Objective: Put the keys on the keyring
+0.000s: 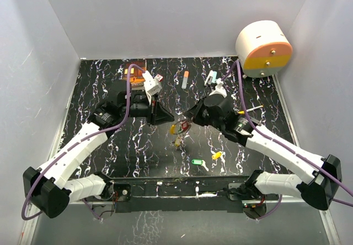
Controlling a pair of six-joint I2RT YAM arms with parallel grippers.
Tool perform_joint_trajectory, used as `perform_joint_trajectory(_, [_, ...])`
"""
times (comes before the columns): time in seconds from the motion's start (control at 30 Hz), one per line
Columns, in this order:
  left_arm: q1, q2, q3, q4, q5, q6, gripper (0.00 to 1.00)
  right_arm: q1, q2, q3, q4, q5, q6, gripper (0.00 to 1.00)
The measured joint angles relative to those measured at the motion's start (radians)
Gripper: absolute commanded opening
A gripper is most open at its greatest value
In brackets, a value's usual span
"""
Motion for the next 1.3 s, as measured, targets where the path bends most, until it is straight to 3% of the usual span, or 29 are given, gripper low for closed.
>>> perform_joint_trajectory(0.27, [-0.056,0.018,-0.001,0.031,-0.051,-0.153,0.1,0.0,0.079,0.171,-0.163,0.145,0.24,0.07])
perform_joint_trajectory(0.5, [-0.081,0.095,0.003,0.017,-0.121,-0.123,0.12,0.0,0.144,0.278,-0.275,0.153,0.374,0.07])
perform_joint_trajectory(0.87, [-0.084,0.124,0.028,-0.01,-0.225,0.034,0.22,0.0,0.134,0.28,-0.304,0.093,0.425,0.07])
perform_joint_trajectory(1.3, [-0.103,0.124,0.032,0.046,-0.137,0.063,0.22,0.0,0.1,0.255,-0.305,0.082,0.452,0.07])
